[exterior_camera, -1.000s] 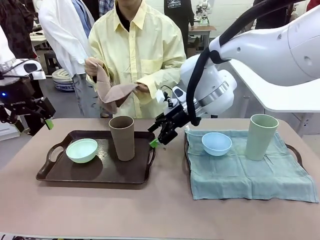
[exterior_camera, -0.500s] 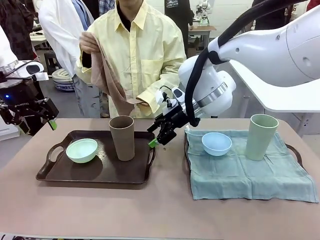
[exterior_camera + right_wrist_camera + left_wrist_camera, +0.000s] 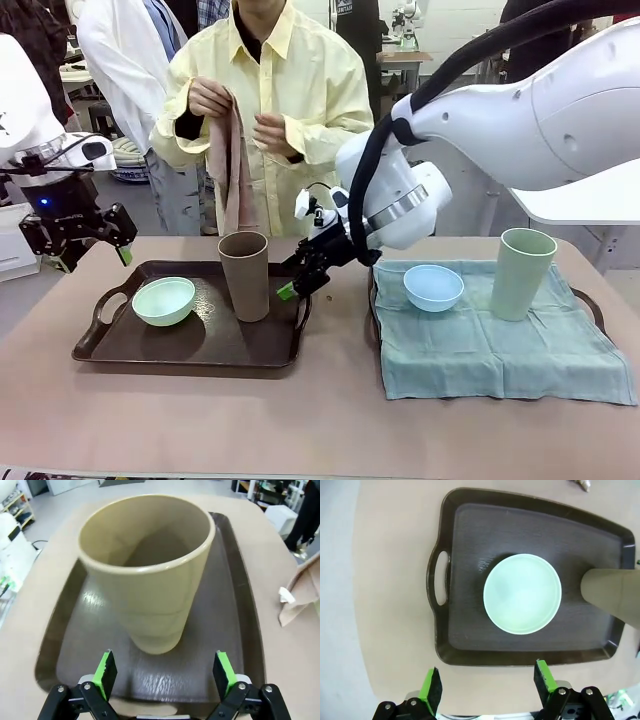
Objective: Set up a tray with a mat and arrange the tableware.
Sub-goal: Pick up the Picnic Bowl and Reusable plastic cup from the Handle tray in front of the human's position and hold them in the air.
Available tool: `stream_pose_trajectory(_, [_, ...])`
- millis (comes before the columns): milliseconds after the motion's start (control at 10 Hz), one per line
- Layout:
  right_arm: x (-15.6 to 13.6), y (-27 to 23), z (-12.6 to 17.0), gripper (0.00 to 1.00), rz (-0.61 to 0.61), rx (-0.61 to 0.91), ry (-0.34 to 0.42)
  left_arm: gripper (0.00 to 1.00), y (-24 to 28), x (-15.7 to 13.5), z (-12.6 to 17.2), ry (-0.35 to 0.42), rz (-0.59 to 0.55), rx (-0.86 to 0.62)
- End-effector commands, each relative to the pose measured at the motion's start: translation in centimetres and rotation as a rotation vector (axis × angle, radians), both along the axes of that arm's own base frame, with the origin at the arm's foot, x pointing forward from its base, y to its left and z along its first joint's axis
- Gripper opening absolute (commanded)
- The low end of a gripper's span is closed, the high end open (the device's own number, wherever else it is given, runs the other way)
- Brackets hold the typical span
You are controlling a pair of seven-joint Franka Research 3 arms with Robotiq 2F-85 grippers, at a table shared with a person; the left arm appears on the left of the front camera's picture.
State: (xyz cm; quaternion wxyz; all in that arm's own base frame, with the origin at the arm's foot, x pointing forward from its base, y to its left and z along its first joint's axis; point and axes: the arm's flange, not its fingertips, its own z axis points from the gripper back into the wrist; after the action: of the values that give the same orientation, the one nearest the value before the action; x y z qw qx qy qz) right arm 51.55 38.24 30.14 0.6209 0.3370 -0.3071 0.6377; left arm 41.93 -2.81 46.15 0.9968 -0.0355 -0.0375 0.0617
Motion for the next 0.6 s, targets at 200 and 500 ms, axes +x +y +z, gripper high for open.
stream_pose_trajectory(200, [-0.6,2.7,-1.1,1.00,-0.003,0.030,-0.047,0.97,0.0,1.5,-2.3,-0.021,0.056,0.094])
stream_pose_trajectory(500, [-0.9,3.9,-1.2,1.00,0.022,0.028,-0.045,0.97,-0.1,3.0,-4.0,0.010,0.042,0.101])
